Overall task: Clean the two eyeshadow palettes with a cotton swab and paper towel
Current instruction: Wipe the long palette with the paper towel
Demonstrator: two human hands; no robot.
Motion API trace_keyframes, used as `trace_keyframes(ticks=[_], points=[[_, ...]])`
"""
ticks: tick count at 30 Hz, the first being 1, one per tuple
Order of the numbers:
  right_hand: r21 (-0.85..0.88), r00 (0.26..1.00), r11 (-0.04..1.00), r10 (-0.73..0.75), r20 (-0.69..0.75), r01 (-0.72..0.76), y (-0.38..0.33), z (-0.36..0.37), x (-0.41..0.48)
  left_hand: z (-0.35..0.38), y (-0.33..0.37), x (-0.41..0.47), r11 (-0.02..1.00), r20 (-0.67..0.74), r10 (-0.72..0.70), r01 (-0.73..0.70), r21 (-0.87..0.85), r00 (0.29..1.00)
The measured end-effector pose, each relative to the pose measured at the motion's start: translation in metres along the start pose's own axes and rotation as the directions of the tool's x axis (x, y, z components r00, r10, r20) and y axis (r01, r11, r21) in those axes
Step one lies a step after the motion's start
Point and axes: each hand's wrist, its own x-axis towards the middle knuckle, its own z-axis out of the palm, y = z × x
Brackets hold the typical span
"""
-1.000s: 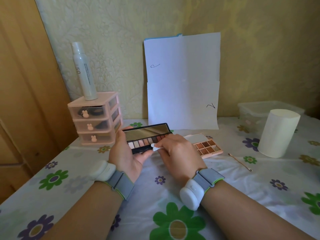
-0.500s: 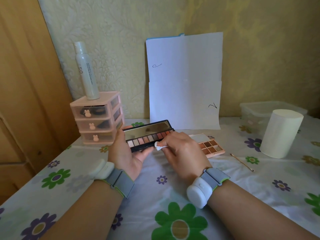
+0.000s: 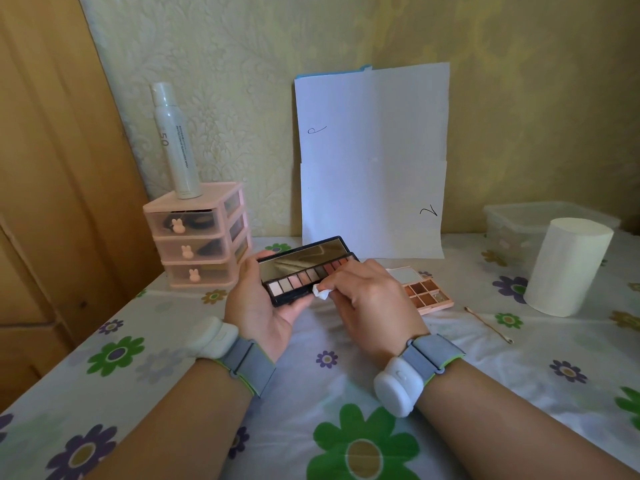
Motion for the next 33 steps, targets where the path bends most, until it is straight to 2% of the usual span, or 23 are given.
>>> trace_keyframes(ticks=[10, 15, 22, 30, 33], points=[[-0.016, 0.994, 0.996, 0.09, -0.055, -0.091, 0.002, -0.003, -0.002, -0.003, 0.002, 0.002, 1.0, 0.031, 0.026, -0.026, -0.007, 0.999], [0.012, 0.999, 1.0, 0.02, -0.039, -0.019, -0.006, 0.003, -0.001, -0.003, 0.0, -0.001, 0.999, 0.029, 0.044, -0.044, 0.007, 0.999], [0.051, 0.994, 0.998, -0.023, -0.109, 0.029, -0.011, 0.0, -0.001, -0.001, 0.001, -0.003, 0.998, 0.01, 0.054, -0.054, 0.034, 0.998], [0.034, 0.987, 0.986, -0.16, -0.026, 0.161, -0.025, 0.009, 0.001, -0.001, -0.001, -0.006, 1.0, 0.133, -0.014, 0.016, -0.018, 0.991], [-0.007, 0.981, 0.981, -0.196, 0.016, 0.196, -0.021, 0.008, 0.002, -0.003, -0.001, -0.005, 1.0, 0.132, 0.002, -0.004, 0.01, 0.991]])
